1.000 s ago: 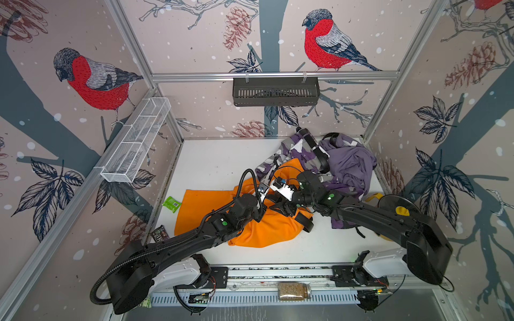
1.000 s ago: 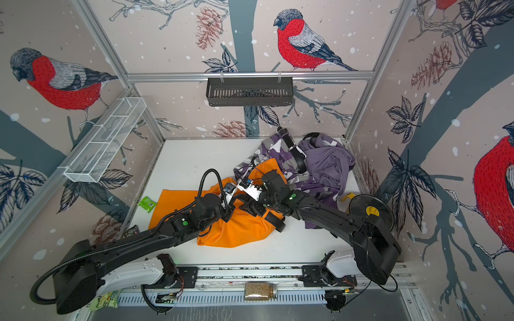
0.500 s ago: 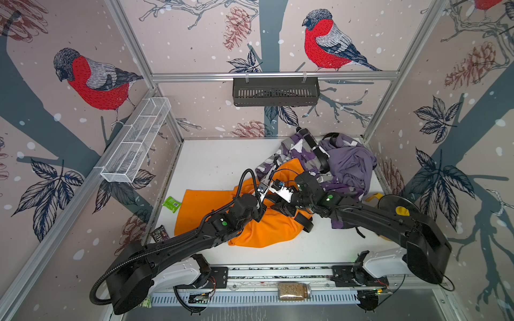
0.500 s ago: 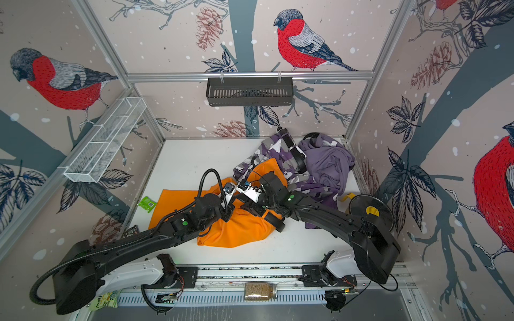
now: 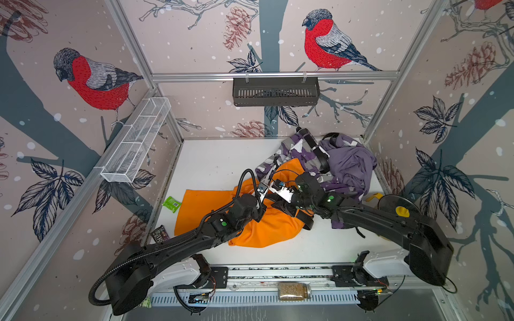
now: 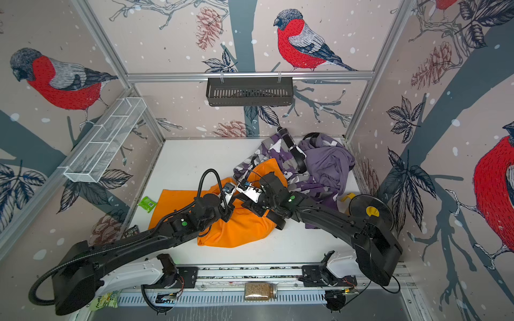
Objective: Remove the belt from the trousers
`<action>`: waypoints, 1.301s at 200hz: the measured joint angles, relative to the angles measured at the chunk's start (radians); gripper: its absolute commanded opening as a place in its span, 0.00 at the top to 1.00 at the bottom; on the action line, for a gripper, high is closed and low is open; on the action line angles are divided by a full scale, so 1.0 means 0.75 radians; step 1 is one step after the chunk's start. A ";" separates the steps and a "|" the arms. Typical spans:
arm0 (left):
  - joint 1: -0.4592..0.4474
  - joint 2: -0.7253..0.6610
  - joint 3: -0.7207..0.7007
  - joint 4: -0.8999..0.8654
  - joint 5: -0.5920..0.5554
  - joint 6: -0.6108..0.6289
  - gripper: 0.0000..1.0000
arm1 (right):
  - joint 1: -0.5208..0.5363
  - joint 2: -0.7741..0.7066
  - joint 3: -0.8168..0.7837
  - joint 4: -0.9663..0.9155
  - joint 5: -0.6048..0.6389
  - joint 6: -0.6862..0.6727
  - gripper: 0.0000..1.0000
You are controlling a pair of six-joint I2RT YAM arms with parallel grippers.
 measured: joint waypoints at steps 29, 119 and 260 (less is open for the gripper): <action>-0.001 0.002 0.000 0.001 -0.018 -0.003 1.00 | -0.005 -0.027 -0.019 0.004 0.005 0.001 0.87; -0.001 -0.008 0.011 -0.034 0.024 -0.011 1.00 | 0.041 -0.094 -0.104 0.085 0.134 -0.001 0.25; -0.001 -0.004 0.076 -0.126 0.049 -0.024 1.00 | 0.136 -0.131 -0.136 0.163 0.398 -0.066 0.34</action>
